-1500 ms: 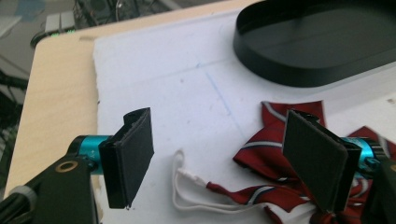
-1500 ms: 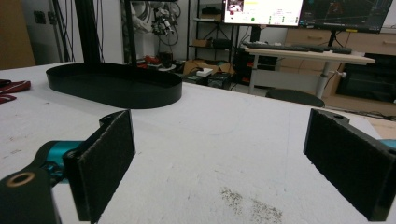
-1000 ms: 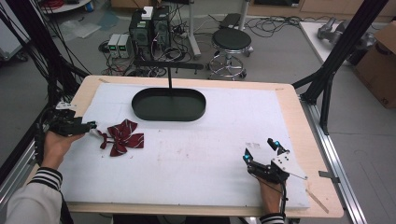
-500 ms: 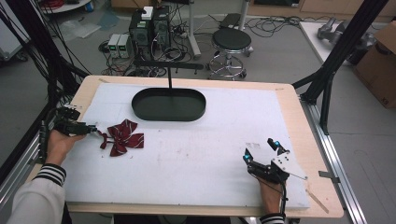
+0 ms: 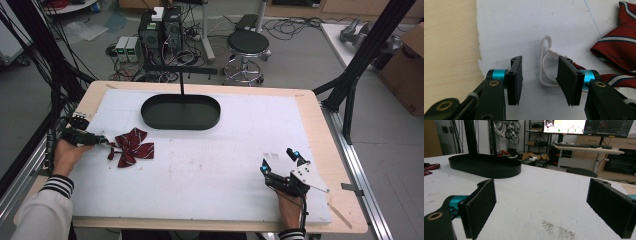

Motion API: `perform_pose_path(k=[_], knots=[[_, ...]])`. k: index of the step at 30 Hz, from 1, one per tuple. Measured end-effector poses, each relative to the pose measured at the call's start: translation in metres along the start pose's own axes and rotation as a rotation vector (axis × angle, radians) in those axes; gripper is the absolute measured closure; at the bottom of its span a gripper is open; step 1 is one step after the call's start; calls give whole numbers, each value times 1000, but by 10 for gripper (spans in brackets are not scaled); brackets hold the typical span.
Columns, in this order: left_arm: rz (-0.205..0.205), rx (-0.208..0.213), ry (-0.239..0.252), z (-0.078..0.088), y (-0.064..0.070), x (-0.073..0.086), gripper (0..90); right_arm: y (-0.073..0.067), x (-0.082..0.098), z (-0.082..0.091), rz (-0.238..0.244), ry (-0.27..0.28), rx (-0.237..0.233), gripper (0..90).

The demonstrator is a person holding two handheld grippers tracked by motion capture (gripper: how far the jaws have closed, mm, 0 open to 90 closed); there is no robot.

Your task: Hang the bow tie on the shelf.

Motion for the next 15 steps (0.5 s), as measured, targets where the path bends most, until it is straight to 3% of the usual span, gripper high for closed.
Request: perform_pose_path(k=[6, 15], knots=[[4, 4, -7, 1, 1, -1, 612, 0, 0, 0, -1, 0, -1, 79], [-24, 5, -14, 1, 7, -3, 806, 0, 0, 0, 0, 1, -1, 79]])
Point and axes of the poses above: each handheld gripper's, and its own axes: z roughly backward along the jaws, x roughly out of its underside, y roughly to its right, the point moved 7 cm from there along -z, roughly forward along the jaws, and after that the axes turned 11 degrees about -y, right-handed, at the moved point
